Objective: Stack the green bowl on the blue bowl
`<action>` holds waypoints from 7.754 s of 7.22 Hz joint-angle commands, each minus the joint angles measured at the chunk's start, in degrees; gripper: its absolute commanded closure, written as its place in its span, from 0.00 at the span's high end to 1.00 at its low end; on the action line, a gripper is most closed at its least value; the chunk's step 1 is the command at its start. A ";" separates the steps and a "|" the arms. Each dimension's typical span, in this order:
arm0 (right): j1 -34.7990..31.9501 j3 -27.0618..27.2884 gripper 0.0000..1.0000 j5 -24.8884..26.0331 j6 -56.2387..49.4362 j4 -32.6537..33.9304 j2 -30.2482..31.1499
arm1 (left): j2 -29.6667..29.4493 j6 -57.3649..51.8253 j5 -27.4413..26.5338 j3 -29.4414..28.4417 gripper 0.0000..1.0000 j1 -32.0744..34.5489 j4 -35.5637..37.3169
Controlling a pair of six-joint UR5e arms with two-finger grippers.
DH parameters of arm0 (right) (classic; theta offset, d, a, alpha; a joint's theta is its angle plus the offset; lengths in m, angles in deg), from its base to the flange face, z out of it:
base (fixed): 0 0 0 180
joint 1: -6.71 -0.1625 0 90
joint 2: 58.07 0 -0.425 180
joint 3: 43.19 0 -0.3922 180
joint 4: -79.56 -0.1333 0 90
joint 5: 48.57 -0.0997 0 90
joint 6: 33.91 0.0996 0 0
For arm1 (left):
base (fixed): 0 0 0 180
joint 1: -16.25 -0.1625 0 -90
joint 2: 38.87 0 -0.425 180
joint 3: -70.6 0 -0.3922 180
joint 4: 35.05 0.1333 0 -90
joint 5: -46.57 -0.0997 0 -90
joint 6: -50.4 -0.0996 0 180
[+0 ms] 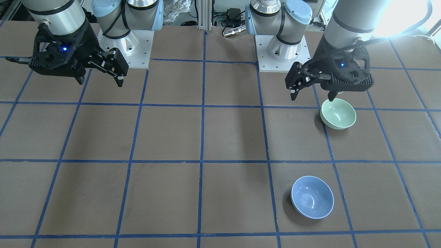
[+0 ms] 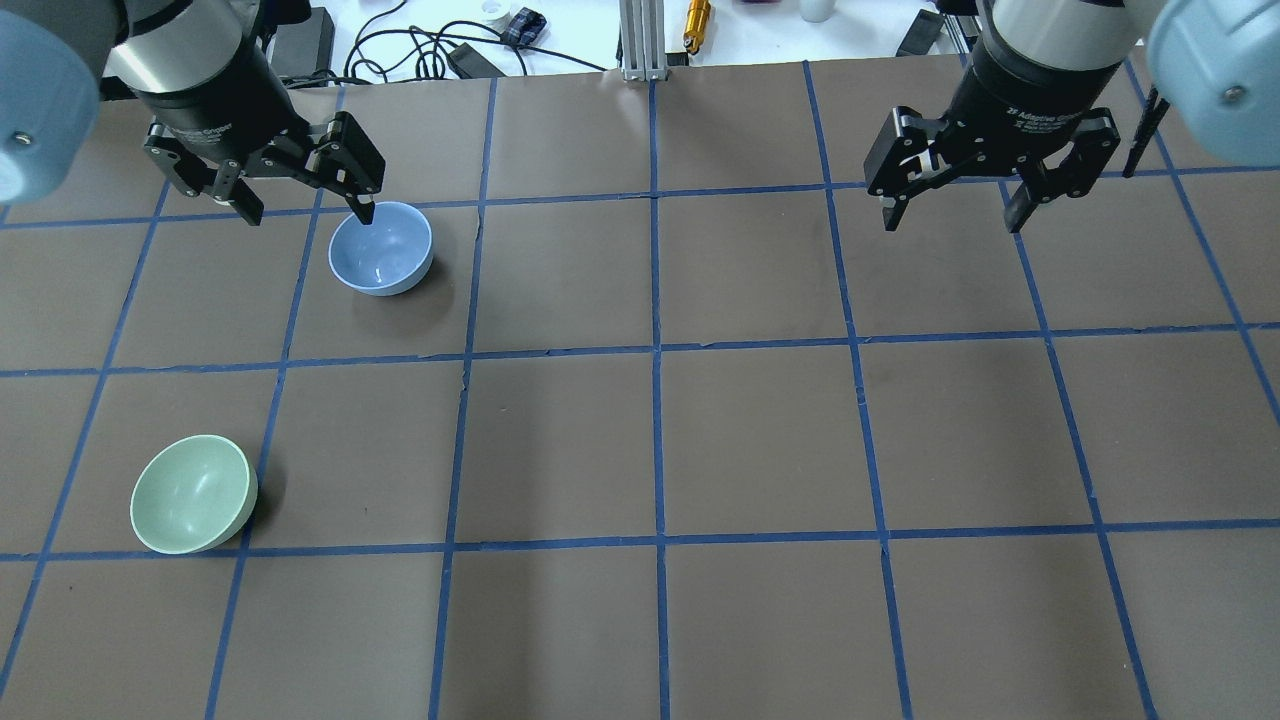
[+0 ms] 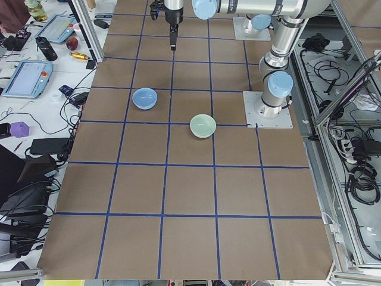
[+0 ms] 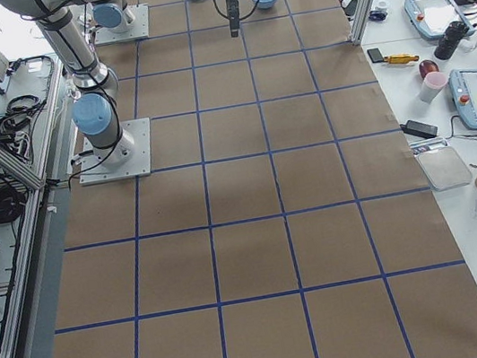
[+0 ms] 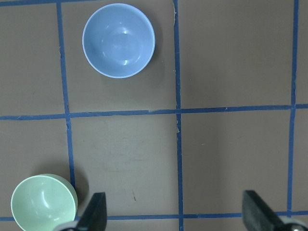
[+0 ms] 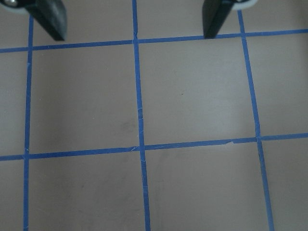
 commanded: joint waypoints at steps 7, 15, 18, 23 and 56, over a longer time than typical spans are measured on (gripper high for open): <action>0.00 -0.03 1.00 0.00 -0.09 0.00 0.00 | 1.71 -23.21 -0.45 7.51 1.00 -17.60 -0.32; 0.00 -0.03 1.00 0.00 0.00 0.00 0.00 | -1.19 -35.88 -0.54 37.19 1.00 -38.91 31.18; 0.00 -0.03 1.00 0.00 0.00 0.00 0.00 | -2.06 -37.46 -2.29 40.66 1.00 -41.54 36.59; 0.00 -0.03 1.00 0.00 0.00 0.00 0.00 | -4.79 -41.42 -1.68 40.31 0.09 -42.42 36.33; 0.00 -0.03 1.00 0.00 0.00 0.00 0.00 | -9.75 3.75 0.96 -4.35 1.00 -0.78 3.67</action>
